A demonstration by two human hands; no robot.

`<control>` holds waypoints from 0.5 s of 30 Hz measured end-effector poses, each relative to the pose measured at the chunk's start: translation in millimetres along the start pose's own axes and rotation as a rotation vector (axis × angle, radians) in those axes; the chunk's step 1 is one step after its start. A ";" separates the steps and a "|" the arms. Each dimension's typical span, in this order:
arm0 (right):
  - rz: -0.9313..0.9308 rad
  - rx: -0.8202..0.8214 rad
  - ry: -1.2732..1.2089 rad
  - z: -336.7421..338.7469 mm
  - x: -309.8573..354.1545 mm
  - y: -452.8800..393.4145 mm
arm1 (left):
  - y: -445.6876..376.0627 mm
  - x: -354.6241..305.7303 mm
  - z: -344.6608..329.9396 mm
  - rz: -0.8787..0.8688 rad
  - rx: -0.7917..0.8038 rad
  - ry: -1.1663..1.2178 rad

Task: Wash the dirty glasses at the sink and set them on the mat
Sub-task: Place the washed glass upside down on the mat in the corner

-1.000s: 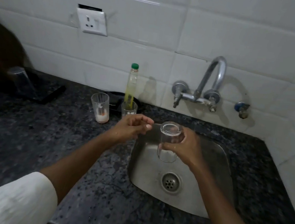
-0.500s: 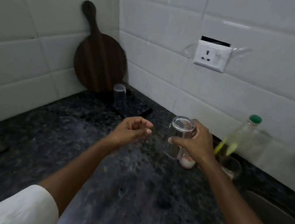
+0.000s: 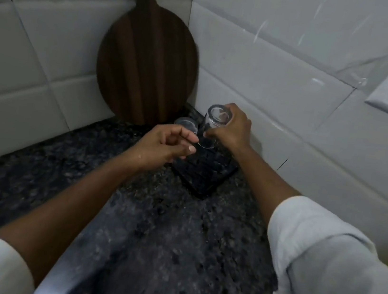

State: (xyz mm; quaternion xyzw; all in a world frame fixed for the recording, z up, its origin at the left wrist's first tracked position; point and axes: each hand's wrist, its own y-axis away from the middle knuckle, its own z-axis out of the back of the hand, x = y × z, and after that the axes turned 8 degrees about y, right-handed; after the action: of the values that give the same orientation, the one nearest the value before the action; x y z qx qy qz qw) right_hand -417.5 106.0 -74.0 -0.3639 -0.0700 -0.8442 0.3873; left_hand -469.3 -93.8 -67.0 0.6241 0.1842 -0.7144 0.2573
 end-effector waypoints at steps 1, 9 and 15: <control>0.006 0.019 0.019 -7.1 -1.0 -9.0 | -5.3 2.4 2.9 0.000 0.003 -0.005; 0.013 0.143 0.132 -37.5 -17.0 -39.4 | -26.4 13.0 13.7 0.016 0.013 0.000; -0.073 0.211 0.037 -17.1 -20.9 -23.6 | -26.5 1.9 -1.7 0.017 0.029 -0.001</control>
State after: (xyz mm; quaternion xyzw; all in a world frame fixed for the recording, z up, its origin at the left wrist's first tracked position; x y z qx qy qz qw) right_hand -434.6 128.1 -96.5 -0.3026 -0.1646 -0.8523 0.3935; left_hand -483.9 -71.9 -70.7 0.6291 0.1681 -0.7150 0.2543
